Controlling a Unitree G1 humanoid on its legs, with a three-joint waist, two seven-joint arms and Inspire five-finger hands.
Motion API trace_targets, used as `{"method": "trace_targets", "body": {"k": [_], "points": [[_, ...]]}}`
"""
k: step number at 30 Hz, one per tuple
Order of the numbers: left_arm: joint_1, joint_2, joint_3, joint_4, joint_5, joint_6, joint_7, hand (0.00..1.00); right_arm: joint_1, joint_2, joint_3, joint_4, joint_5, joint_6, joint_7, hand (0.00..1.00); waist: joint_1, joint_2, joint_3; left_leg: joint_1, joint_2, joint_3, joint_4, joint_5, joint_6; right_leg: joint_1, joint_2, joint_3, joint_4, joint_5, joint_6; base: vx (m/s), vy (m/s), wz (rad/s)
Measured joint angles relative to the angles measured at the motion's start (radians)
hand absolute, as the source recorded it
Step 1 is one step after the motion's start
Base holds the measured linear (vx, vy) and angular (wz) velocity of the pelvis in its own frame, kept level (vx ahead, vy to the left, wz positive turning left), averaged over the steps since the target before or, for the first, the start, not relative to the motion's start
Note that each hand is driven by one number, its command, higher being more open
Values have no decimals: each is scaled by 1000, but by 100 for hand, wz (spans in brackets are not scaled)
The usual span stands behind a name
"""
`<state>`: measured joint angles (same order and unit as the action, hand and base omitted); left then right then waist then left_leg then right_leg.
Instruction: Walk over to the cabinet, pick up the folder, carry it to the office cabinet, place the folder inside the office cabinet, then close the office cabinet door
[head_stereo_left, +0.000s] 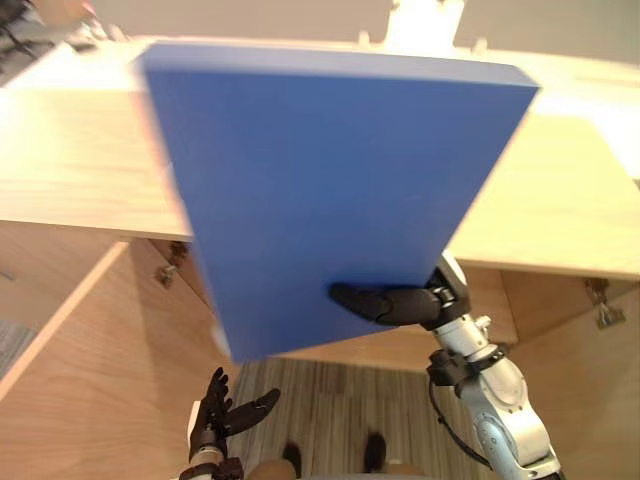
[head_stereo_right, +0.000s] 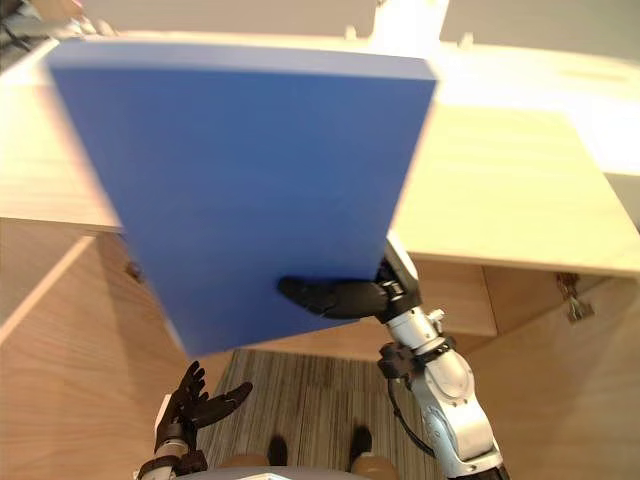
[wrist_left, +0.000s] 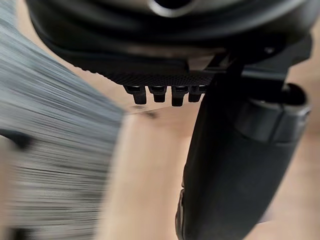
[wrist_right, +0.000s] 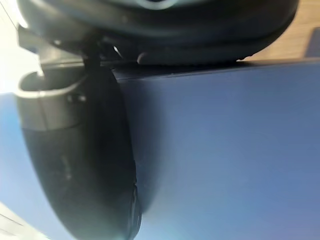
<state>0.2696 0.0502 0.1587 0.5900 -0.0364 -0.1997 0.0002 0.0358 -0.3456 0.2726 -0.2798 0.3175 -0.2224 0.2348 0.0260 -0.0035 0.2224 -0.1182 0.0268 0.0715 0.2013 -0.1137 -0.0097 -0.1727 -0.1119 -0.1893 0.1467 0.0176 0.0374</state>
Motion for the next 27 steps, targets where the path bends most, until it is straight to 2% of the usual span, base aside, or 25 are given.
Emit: {"method": "trace_targets", "body": {"k": [3,4,5,7,9,13,17,19,24,27], "points": [[-134,35,-9,150,6,3,23,100,-108,-11,47,170,-145,3,-70,0,-5,14,122,-140,14,22,178,-58,6,-143,-4,26,156,-40,-8,-228,-1,-22],[-149,35,-8,166,3,5,29,100,-117,-15,49,198,-172,5,-87,0,-5,19,139,-174,19,24,213,-70,10,-175,-4,28,186,-46,-10,-306,23,-21],[-179,44,-7,171,-8,10,49,100,-140,-33,50,248,-253,15,-138,0,-5,37,190,-284,29,29,313,-105,17,-281,-3,41,263,-61,-13,-239,51,-24],[-194,50,-5,176,-26,11,65,100,-171,-50,57,269,-326,16,-164,0,-5,42,223,-350,42,48,370,-120,19,-358,-1,64,314,-65,-15,-209,53,-35],[-238,41,10,187,-63,6,99,100,-223,-72,70,325,-438,22,-216,0,-5,56,235,-472,59,65,454,-143,24,-484,5,87,381,-65,-16,-143,30,-35],[-343,30,9,179,-62,1,111,100,-307,-55,57,368,-494,44,-269,0,-2,68,243,-678,90,66,637,-194,34,-693,7,99,545,-108,-16,-142,5,-13],[-393,14,13,87,-65,-3,109,100,-360,13,-6,321,-366,47,-282,0,15,68,263,-820,104,50,754,-229,27,-833,-4,91,672,-149,-22,-129,-16,9],[-410,-2,12,37,-72,-5,108,100,-415,55,-57,282,-219,46,-299,0,26,68,267,-883,110,46,790,-231,29,-894,-12,84,714,-159,-29,-84,-36,13],[-416,-23,11,-16,-93,-5,105,100,-545,125,-191,244,19,32,-390,0,47,66,272,-937,118,32,826,-233,23,-943,-13,73,749,-171,-36,-49,-23,3],[-416,-32,10,-39,-104,-6,109,100,-616,151,-264,221,116,-3,-455,0,56,66,272,-956,125,31,847,-237,22,-962,-13,71,773,-178,-41,0,0,0]]}}
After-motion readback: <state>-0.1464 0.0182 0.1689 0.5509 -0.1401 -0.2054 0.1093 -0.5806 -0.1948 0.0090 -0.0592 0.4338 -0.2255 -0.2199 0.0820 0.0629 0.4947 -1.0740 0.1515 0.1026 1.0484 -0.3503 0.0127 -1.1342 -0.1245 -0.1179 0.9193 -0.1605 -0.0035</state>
